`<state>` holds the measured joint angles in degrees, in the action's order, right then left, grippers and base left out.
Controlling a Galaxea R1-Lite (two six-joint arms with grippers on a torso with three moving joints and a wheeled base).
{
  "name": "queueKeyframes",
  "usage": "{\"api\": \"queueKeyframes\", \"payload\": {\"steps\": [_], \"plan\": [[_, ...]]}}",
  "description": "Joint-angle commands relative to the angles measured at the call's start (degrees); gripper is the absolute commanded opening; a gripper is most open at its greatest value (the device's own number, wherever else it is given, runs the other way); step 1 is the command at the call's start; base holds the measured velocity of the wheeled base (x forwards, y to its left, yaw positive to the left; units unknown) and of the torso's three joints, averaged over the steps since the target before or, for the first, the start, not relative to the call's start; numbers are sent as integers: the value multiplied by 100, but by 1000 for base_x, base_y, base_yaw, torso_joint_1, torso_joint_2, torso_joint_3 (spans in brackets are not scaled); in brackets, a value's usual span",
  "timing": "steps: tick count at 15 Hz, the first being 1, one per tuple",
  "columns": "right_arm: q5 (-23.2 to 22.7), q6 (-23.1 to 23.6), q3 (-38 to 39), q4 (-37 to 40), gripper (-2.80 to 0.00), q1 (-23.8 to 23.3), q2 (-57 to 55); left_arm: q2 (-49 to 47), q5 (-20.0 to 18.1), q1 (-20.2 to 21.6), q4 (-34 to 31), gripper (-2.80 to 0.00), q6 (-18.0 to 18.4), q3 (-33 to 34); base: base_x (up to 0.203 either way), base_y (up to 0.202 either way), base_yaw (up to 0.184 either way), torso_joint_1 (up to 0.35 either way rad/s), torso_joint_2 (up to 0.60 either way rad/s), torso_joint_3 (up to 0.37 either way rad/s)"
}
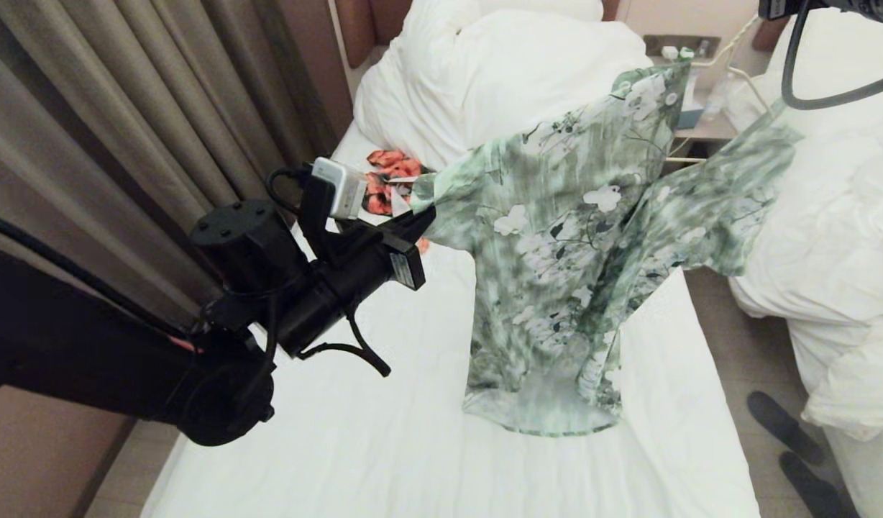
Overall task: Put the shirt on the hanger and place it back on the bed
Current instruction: Take the clothes hanger out of the clothes
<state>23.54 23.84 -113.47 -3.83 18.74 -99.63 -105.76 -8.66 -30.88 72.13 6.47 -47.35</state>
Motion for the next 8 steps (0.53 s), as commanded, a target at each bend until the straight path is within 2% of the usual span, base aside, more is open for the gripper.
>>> {"api": "queueKeyframes", "payload": {"steps": [1,8], "plan": [[11,15,0,-4,-280,16,5,382,107,-110,-334,-280,4,2,0,0,0,0,0,0],[19,15,0,5,-280,33,5,372,162,-121,-437,-280,4,-20,0,0,0,0,0,0]]}}
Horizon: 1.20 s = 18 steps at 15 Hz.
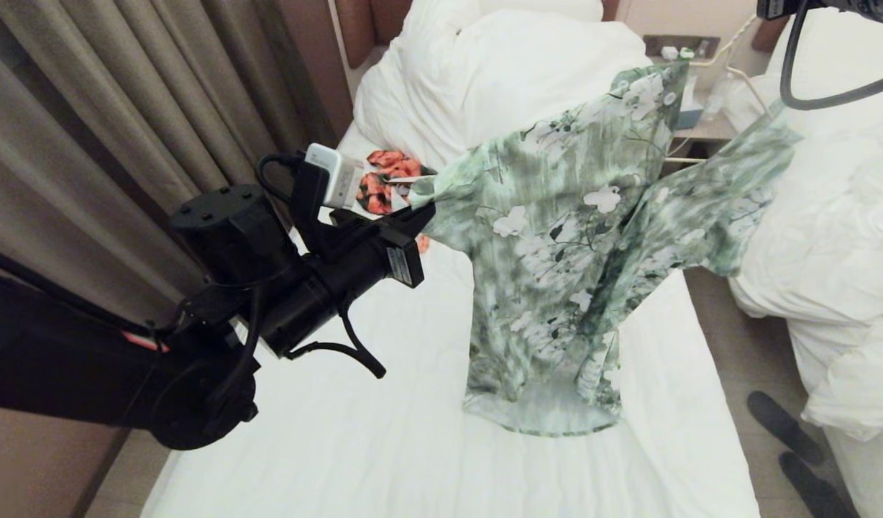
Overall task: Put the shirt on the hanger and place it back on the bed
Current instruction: Take the clothes hanger out of the clothes
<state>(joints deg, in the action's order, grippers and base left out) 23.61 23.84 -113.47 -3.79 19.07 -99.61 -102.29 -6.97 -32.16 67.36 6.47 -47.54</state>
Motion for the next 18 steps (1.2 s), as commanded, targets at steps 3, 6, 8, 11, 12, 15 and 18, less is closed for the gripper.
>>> {"api": "queueKeyframes", "payload": {"steps": [3,6,8,11,12,15,18], "plan": [[12,15,0,1,-280,4,-6,55,-14,8,-3,0,-10,-26,0,0,0,0,0,0],[21,6,9,1,-280,1,-23,222,-51,21,-164,0,-19,-16,0,0,0,0,0,0],[21,10,9,6,-280,6,-32,410,-213,217,-431,0,-141,-28,0,0,0,0,0,0],[21,6,9,10,-280,9,-85,548,-440,610,-833,-280,-202,-150,0,0,0,0,0,0],[21,6,9,10,-280,9,-123,573,-472,652,-839,-280,-208,-158,0,0,0,0,0,0],[22,7,9,1,-280,35,-173,729,-698,843,-847,-280,-221,-159,0,0,0,0,0,0],[30,327,9,-9,-280,235,-259,959,-854,1092,-1131,-280,-283,-201,0,0,0,0,0,0]]}}
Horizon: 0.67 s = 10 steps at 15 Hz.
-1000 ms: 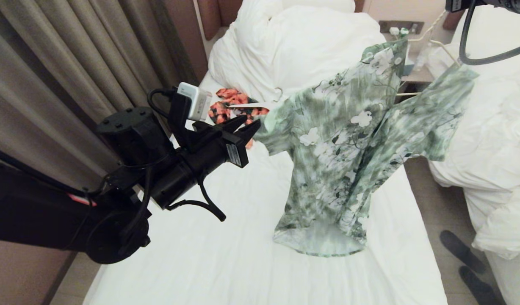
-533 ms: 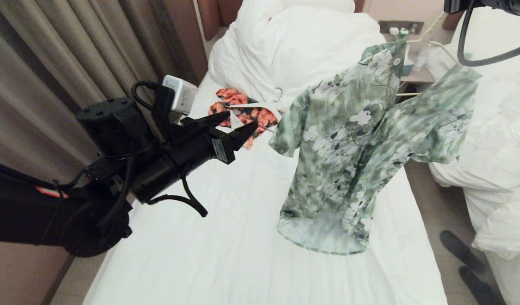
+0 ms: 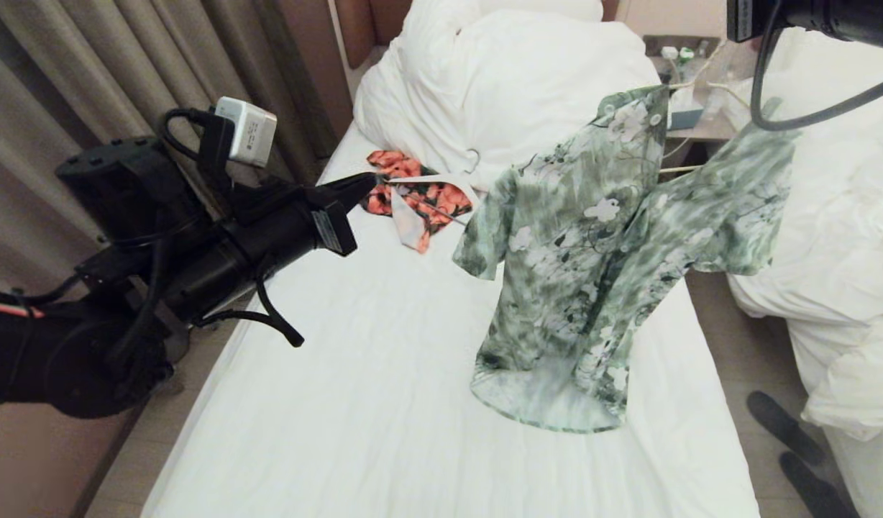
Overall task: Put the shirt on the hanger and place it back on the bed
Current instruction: Take the clothes hanger out of the clothes
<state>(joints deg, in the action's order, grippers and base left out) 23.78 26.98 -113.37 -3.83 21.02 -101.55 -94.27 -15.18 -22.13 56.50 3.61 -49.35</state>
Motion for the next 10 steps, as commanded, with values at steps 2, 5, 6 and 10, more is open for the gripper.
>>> {"api": "queueKeyframes", "payload": {"steps": [2,5,6,10], "plan": [[23,286,-9,-25,-280,112,-166,359,-261,238,-286,-280,-160,-47,0,0,0,0,0,0],[43,875,-9,-875,-280,136,-442,453,-346,280,-315,-280,-273,-57,0,0,0,0,0,0],[50,1196,-9,-1331,-280,133,-564,453,-346,280,-313,-280,-273,-57,0,0,0,0,0,0],[83,1415,-9,-1533,-280,140,-515,506,-346,280,-312,-280,-282,-57,0,0,0,0,0,0]]}}
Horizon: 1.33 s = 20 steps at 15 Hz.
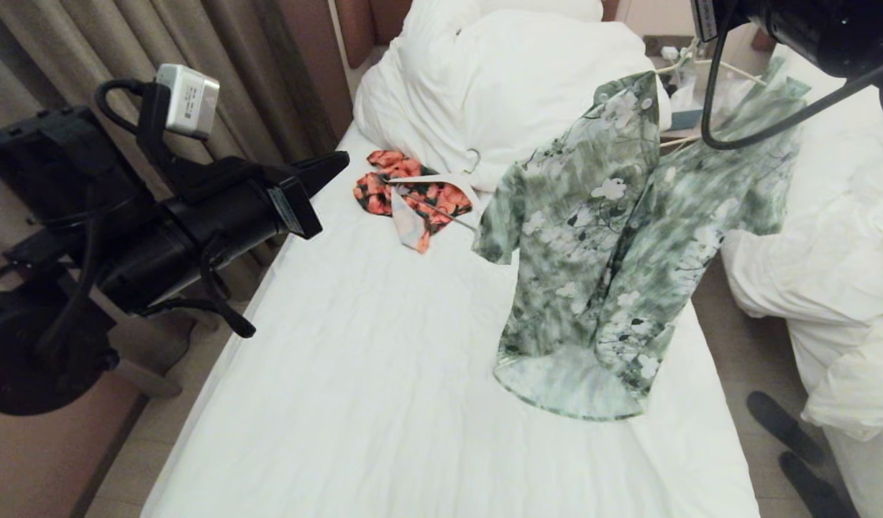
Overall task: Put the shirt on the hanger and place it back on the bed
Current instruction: Take the clothes hanger out of the clothes
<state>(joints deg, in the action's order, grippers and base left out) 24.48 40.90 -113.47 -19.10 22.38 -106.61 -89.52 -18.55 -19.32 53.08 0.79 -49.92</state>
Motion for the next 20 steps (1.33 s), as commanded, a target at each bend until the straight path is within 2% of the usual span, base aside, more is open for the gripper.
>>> {"api": "queueKeyframes", "payload": {"steps": [1,20], "plan": [[39,23,0,-6,-280,3,0,31,-8,-1,28,-280,0,0,0,0,0,0,0,0],[62,15,0,-6,-280,21,70,-84,19,-67,35,-280,-69,-65,0,0,0,0,0,0]]}}
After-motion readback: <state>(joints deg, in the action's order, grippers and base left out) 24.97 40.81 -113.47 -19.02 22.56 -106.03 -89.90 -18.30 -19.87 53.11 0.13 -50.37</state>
